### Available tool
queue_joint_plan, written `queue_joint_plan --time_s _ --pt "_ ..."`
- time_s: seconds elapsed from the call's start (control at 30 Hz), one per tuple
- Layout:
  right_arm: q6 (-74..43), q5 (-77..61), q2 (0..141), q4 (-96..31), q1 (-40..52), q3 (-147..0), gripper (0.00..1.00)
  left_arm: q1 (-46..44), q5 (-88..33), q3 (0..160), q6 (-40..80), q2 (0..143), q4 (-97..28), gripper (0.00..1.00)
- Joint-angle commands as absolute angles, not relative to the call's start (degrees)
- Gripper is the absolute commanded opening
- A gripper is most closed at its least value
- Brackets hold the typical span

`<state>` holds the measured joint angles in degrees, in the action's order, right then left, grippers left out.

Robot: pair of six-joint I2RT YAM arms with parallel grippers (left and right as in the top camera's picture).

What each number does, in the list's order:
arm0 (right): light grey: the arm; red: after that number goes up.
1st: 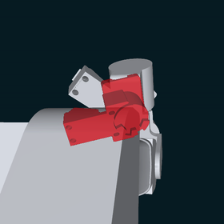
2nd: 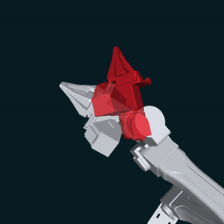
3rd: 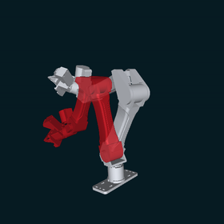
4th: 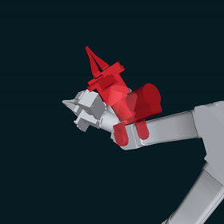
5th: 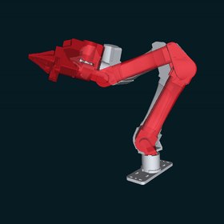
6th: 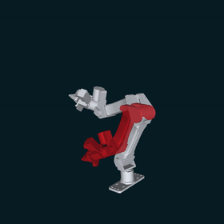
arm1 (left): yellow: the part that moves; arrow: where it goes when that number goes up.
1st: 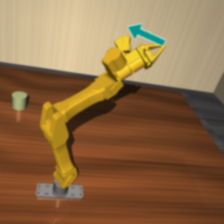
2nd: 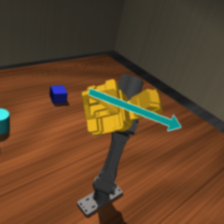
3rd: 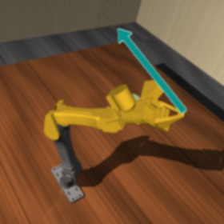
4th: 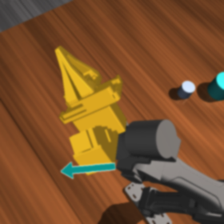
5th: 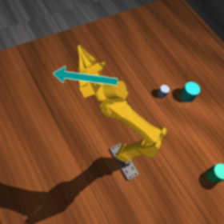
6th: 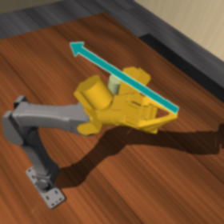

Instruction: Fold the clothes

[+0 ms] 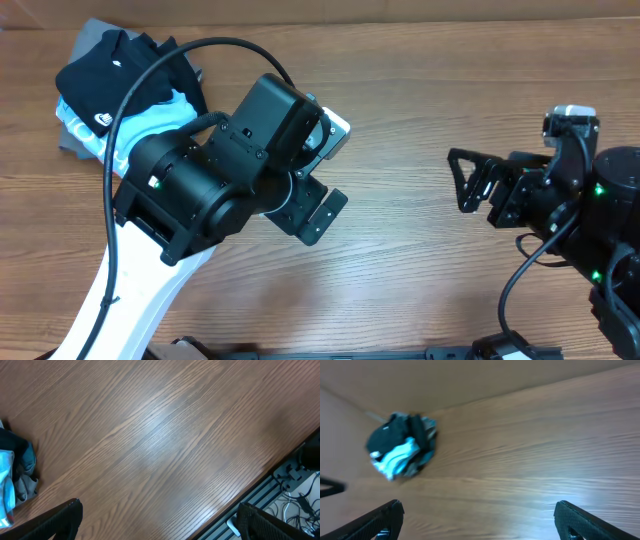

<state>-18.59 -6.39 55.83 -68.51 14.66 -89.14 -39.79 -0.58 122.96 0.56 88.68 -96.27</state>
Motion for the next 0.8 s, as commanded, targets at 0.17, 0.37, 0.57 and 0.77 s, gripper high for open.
queue_joint_plan --time_s 0.17,0.37,0.57,0.77 --pt "0.4 1.4 50.7 -54.2 14.5 -82.3 1.00 -40.2 0.2 122.7 1.7 88.8 -96.2 1.00" --pt "0.0 1.2 37.6 -43.0 14.5 -62.7 1.00 -40.2 0.2 122.7 1.7 88.8 -96.2 1.00" --pt "-0.7 1.2 21.7 -36.9 14.5 -41.4 1.00 -40.2 0.2 122.7 1.7 88.8 -96.2 1.00" --pt "-6.1 1.5 7.1 -33.2 14.5 -23.3 1.00 -40.2 0.2 122.7 1.7 88.8 -96.2 1.00"
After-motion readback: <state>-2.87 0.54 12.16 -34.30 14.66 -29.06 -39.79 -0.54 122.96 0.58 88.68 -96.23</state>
